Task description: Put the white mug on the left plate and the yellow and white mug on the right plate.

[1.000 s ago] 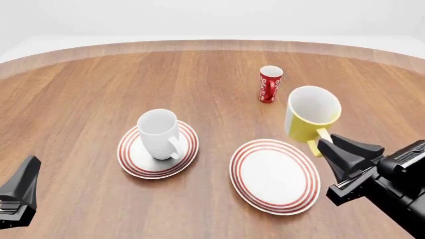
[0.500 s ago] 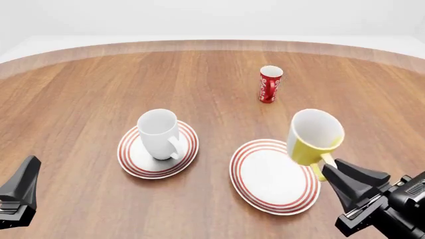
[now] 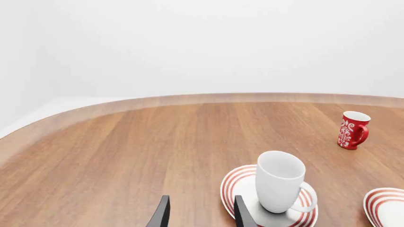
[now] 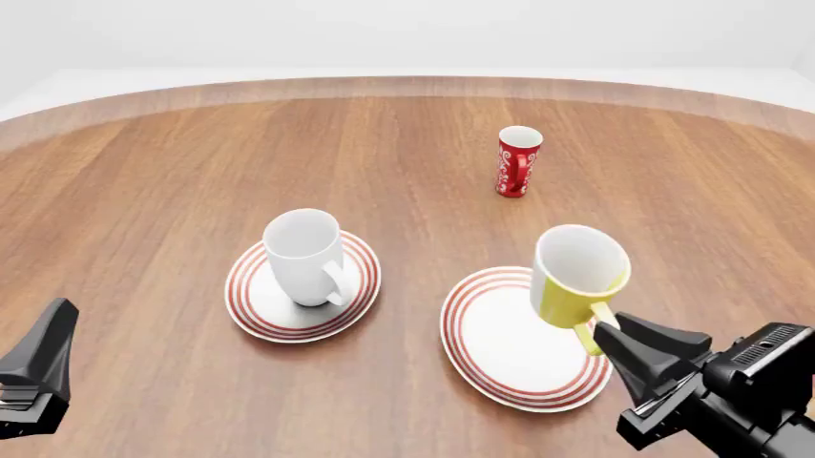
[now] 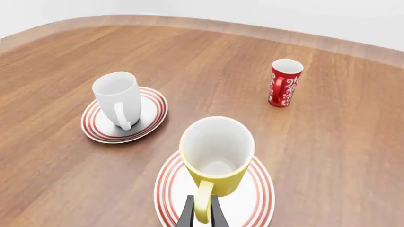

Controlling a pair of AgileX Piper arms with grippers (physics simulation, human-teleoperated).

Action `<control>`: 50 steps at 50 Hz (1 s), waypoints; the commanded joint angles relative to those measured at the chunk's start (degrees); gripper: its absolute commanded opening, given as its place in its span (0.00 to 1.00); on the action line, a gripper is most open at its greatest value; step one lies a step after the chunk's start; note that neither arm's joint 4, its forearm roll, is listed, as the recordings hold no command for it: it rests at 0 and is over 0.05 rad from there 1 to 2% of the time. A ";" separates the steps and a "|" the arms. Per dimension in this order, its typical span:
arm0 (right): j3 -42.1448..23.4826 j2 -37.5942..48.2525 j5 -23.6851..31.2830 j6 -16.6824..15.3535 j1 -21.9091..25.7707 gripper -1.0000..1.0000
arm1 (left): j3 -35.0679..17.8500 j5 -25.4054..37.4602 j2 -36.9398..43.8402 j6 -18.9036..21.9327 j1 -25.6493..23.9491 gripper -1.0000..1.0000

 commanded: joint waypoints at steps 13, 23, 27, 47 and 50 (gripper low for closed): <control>0.00 16.06 -12.46 1.41 1.40 0.00 | 0.00 0.00 0.00 0.00 0.00 1.00; 0.00 22.13 -16.99 1.92 1.29 0.00 | 0.00 0.00 0.00 0.00 0.00 1.00; 0.00 22.63 -17.49 1.92 1.29 0.00 | 0.00 0.00 0.00 0.00 0.00 1.00; 0.00 30.59 -22.62 1.51 0.42 0.00 | 0.00 0.00 0.00 0.00 0.00 1.00; 0.00 31.69 -23.46 1.63 0.36 0.00 | 0.00 0.00 0.00 0.00 0.00 1.00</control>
